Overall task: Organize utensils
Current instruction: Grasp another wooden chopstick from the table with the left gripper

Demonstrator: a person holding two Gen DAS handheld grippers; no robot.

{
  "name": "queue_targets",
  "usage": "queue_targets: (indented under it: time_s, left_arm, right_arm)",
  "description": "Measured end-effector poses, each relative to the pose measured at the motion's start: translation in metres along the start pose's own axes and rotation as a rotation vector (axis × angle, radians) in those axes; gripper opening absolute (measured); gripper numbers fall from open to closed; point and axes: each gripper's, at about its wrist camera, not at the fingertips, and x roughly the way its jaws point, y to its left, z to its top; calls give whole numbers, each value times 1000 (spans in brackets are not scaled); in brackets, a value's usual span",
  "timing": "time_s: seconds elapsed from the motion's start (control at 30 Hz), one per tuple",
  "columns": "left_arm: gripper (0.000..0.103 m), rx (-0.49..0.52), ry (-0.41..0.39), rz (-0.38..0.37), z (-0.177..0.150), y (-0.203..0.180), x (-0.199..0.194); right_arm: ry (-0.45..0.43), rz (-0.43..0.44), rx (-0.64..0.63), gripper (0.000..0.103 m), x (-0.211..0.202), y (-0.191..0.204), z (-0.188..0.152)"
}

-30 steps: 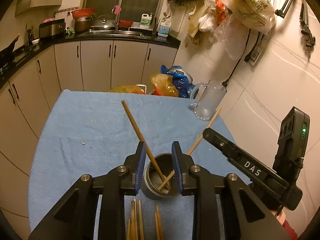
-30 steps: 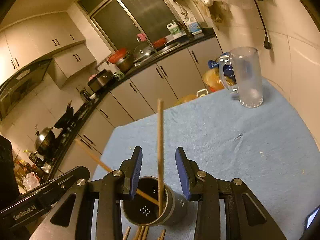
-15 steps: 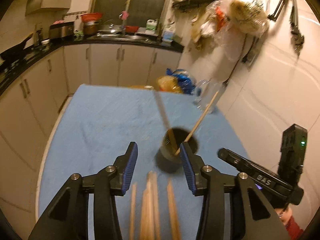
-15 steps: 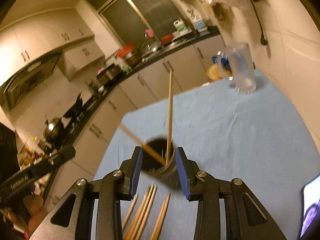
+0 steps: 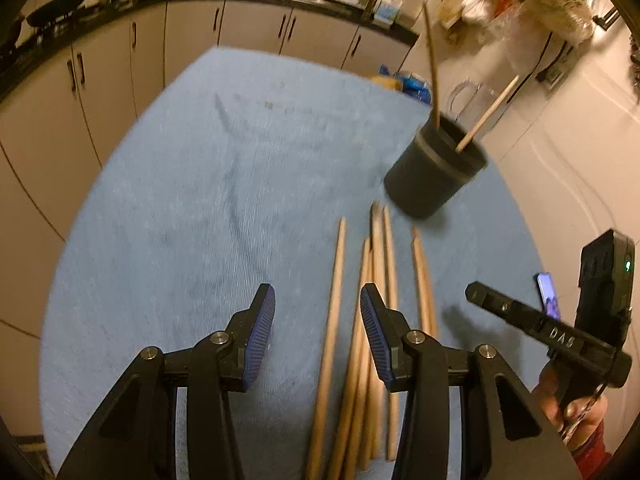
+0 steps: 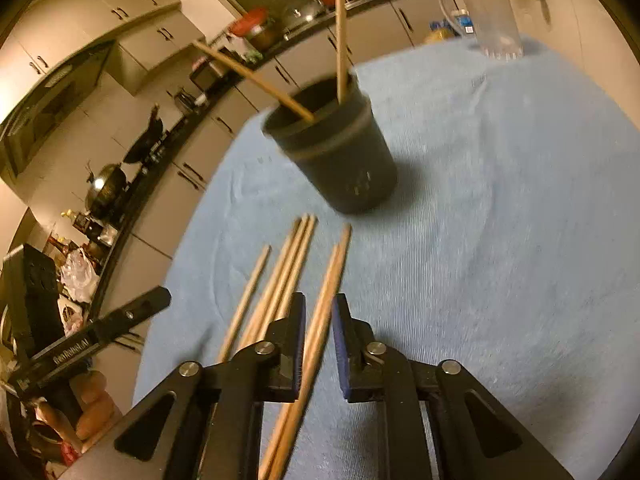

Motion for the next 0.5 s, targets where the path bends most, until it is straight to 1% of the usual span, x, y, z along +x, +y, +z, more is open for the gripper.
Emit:
queue_targets:
  time_s: [0.17, 0.3, 0.37, 0.5]
  left_arm:
    - [43, 38, 25, 6, -8, -7, 10]
    - [43, 70, 29, 30, -9, -15, 15]
    - [43, 78, 32, 42, -8, -18, 17]
    - [43, 77, 48, 54, -6, -17, 22]
  right_arm:
    - [33, -23, -19, 13, 15, 6, -8]
    - [61, -60, -45, 13, 28, 12, -8]
    - [71, -96, -52, 13, 34, 15, -9]
    - [93, -135, -82, 13, 44, 24, -7]
